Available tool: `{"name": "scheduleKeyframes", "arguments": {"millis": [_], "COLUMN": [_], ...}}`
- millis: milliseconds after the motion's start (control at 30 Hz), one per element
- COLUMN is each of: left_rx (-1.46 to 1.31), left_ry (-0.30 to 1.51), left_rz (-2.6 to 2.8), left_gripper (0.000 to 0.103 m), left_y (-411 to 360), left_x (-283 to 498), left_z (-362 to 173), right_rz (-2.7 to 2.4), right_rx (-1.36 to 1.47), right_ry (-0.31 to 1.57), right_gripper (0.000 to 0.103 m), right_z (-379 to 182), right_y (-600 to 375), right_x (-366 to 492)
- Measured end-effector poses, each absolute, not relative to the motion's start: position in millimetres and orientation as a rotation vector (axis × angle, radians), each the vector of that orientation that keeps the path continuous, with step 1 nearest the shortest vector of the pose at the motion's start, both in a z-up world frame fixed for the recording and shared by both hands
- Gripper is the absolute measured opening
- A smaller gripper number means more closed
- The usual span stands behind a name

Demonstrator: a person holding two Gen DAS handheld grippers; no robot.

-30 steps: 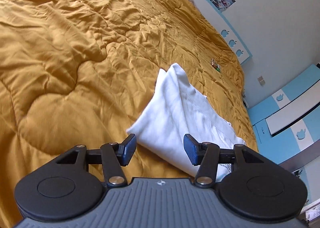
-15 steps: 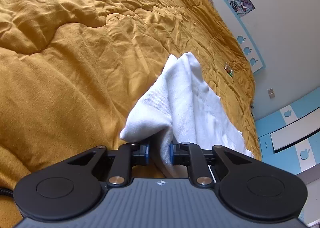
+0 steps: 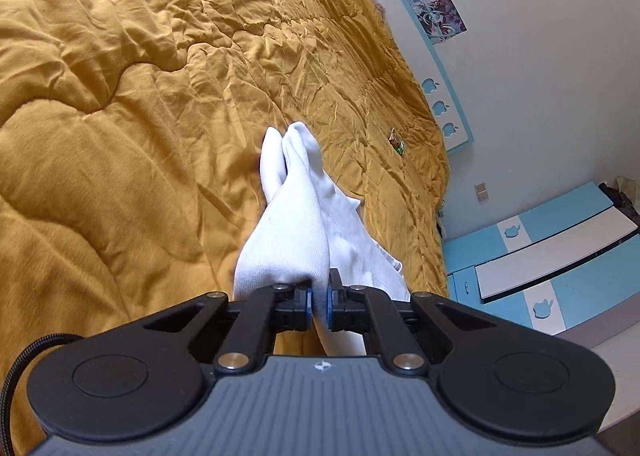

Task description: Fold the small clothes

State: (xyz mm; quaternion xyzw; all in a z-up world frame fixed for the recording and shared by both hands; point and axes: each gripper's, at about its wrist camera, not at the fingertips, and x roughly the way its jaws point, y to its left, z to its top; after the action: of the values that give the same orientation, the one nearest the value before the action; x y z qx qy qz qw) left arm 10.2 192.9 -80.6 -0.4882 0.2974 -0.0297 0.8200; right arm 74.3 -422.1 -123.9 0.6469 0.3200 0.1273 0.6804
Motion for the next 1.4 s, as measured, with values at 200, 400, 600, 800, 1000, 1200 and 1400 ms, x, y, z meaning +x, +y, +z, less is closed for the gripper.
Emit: {"name": "scheduleKeyframes", "arguments": {"millis": [200,400,600,800,1000,1200,1400], "left_rx": [-1.016,-0.976,-0.898,-0.719,-0.646,-0.384,-0.399], "left_ry": [0.705,0.738,0.751,0.781,0.787,0.72,0.596], "left_rz": [-0.073,-0.029,-0.014,0.041,0.141,0.38,0.344], "left_gripper": [0.006,0.008,0.018,0.024,0.029,0.032,0.033], "left_y": [193,195,191,173,170,164,169], "left_x": [-7,-6,-9,-10,-15,-23,-26], "left_z": [-93,-107,-108,-89,-71,-41,-3], "right_rz": [0.277,0.211,0.148,0.05,-0.027,-0.083,-0.17], "right_rx": [1.365,1.294,1.267,0.973,0.821,0.608,0.373], "right_ry": [0.78,0.793,0.765,0.768,0.76,0.74,0.71], "right_gripper": [0.005,0.006,0.005,0.002,0.003,0.004,0.032], "right_z": [-118,-124,-123,-95,-77,-54,-33], "right_y": [-436,-443,-461,-453,-436,-411,-391], "right_x": [59,55,42,41,45,45,44]}}
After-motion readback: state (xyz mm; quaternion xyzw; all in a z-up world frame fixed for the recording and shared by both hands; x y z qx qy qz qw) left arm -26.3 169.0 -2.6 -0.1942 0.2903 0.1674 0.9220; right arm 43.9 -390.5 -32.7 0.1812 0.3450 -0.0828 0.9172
